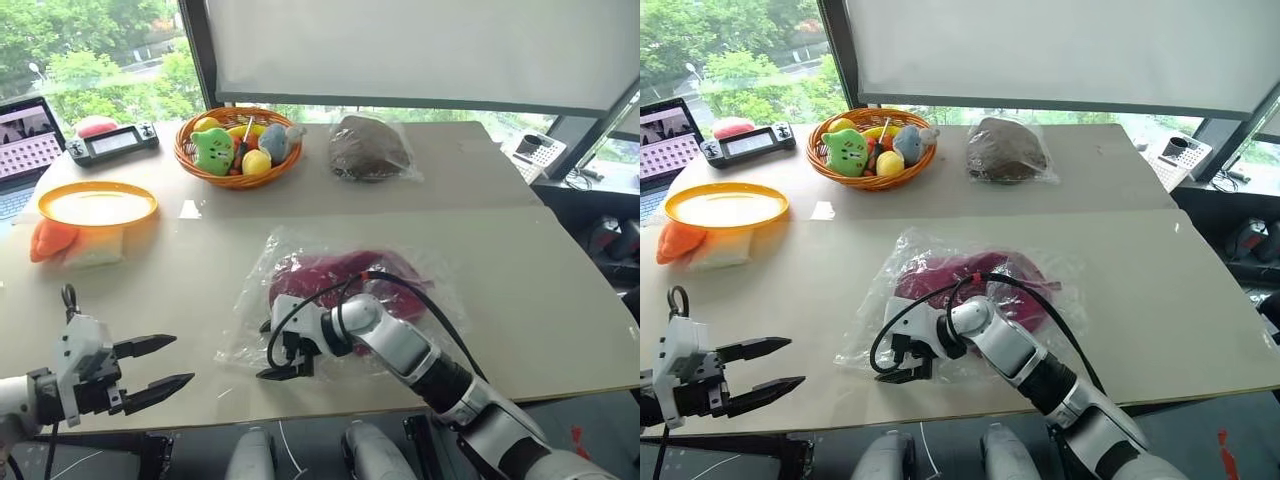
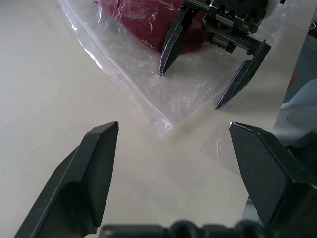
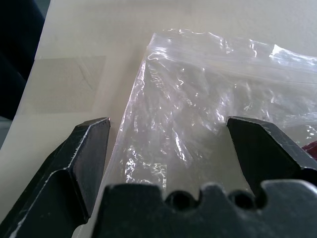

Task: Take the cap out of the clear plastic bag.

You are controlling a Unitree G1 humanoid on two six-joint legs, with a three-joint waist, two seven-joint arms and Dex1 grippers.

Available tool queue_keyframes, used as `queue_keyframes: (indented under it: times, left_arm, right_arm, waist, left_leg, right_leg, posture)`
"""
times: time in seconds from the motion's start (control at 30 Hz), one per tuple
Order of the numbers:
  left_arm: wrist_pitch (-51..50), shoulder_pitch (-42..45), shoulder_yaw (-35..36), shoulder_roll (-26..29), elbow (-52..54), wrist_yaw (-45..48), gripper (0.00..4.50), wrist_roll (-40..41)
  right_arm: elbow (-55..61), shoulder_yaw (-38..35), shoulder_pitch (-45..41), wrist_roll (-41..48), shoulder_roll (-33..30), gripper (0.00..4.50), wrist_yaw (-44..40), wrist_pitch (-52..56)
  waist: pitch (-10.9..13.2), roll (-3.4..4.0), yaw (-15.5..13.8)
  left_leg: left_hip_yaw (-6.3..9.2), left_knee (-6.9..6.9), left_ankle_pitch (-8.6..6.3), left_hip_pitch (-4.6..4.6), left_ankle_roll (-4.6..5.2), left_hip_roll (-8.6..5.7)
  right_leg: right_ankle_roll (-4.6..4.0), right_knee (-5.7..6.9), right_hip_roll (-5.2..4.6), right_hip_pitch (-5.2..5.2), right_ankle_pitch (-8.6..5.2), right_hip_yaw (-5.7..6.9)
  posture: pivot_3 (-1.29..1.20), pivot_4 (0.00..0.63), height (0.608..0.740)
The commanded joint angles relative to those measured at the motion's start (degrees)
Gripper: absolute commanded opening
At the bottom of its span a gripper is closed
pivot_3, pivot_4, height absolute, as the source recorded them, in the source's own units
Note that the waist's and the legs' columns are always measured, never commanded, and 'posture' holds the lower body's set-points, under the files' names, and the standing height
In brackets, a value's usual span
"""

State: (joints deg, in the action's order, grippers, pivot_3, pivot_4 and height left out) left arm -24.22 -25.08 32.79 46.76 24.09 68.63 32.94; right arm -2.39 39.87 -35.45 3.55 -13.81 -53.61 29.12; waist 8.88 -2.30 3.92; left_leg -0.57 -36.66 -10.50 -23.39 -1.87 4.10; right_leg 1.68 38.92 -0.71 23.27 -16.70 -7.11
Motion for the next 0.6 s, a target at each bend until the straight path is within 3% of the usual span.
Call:
queue_keyframes:
  times: [0.03, 0.17, 0.43, 0.6]
  left_arm:
    - [1.9, 0.6, -0.7, 0.1, 0.0, -0.2, 3.85, -0.2]
    - [2.1, 1.6, -1.9, 0.2, 0.0, -0.5, 3.85, -0.1]
    - [3.0, 2.5, -2.9, 0.3, -0.9, -0.8, 3.85, -0.7]
    - [3.5, 3.4, -3.8, 0.1, -1.2, -1.4, 3.85, -1.2]
  right_arm:
    - [-8.6, 1.7, 2.2, -4.5, -3.3, 3.98, 0.6, 2.2]
    - [-11.3, 1.4, 2.4, -5.0, -3.3, 2.91, 0.8, 2.0]
    - [-11.3, 1.1, 3.2, -5.4, -2.9, 0.19, 1.4, 0.8]
    - [-9.6, 1.4, 3.7, -7.6, -3.6, 0.04, 2.7, -3.9]
  waist:
    - [-0.3, -0.04, -0.1]
    - [-0.5, -0.16, -0.3]
    - [-0.7, -0.11, -0.4]
    - [-0.7, -0.09, -0.3]
  left_leg:
    - [-0.01, 0.08, -0.02, 0.21, -0.03, -0.03]
    - [-0.05, 0.22, -0.05, 0.60, -0.08, -0.19]
    - [-0.21, 0.79, -0.16, 1.12, -0.27, -0.35]
    - [-0.21, 0.85, -0.08, 1.10, -0.12, -0.32]
  right_leg:
    - [-0.24, -0.03, -0.06, -0.15, -0.23, 0.00]
    - [-0.37, -0.10, -0.35, -0.52, -0.39, 0.07]
    - [-0.35, -0.57, -0.63, -1.03, -0.57, 0.12]
    - [-0.34, -0.75, -0.63, -1.05, -0.56, 0.13]
  posture:
    - [0.00, 0.150, 0.740]
    - [0.00, 0.150, 0.740]
    - [0.00, 0.150, 0.740]
    - [0.00, 0.150, 0.740]
